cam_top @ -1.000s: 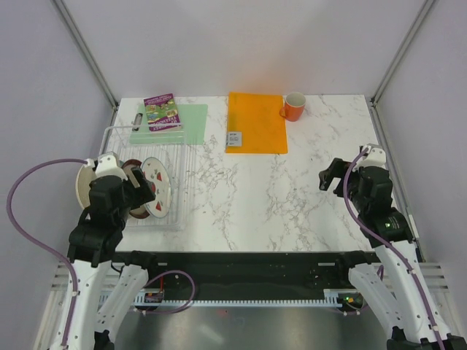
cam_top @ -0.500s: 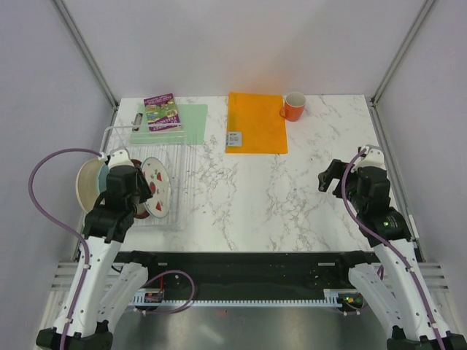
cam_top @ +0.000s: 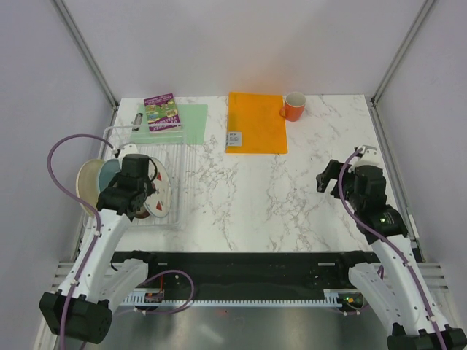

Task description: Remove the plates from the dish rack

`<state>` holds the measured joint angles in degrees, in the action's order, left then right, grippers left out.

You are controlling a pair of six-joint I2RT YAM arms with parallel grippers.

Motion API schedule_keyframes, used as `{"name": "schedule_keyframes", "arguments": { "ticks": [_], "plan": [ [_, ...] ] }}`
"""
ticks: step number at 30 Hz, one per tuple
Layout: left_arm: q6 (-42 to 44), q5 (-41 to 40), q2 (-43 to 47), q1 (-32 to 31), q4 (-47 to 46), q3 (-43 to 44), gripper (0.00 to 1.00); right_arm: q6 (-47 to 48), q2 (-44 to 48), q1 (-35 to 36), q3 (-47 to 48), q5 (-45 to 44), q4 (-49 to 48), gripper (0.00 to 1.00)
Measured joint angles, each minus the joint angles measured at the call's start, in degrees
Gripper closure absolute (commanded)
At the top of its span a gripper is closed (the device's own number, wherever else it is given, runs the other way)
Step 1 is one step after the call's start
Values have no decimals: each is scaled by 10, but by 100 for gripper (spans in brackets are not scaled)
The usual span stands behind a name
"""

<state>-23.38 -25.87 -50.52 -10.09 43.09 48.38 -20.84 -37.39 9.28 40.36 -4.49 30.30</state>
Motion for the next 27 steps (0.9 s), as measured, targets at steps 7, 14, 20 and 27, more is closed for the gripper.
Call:
{"name": "schedule_keyframes", "arguments": {
  "ticks": [7,14,20,27],
  "plan": [
    [21,-5,-1,-8,4,0,98,1,-17,0,-3,8,-8,2],
    [20,-5,2,-7,7,3,98,1,-22,0,-4,11,-12,2],
    [44,-3,-20,-9,44,61,98,0,-21,0,-14,11,-17,2],
    [90,-27,-24,-24,48,127,98,0,-33,0,-28,11,-25,2]
  ]
}}
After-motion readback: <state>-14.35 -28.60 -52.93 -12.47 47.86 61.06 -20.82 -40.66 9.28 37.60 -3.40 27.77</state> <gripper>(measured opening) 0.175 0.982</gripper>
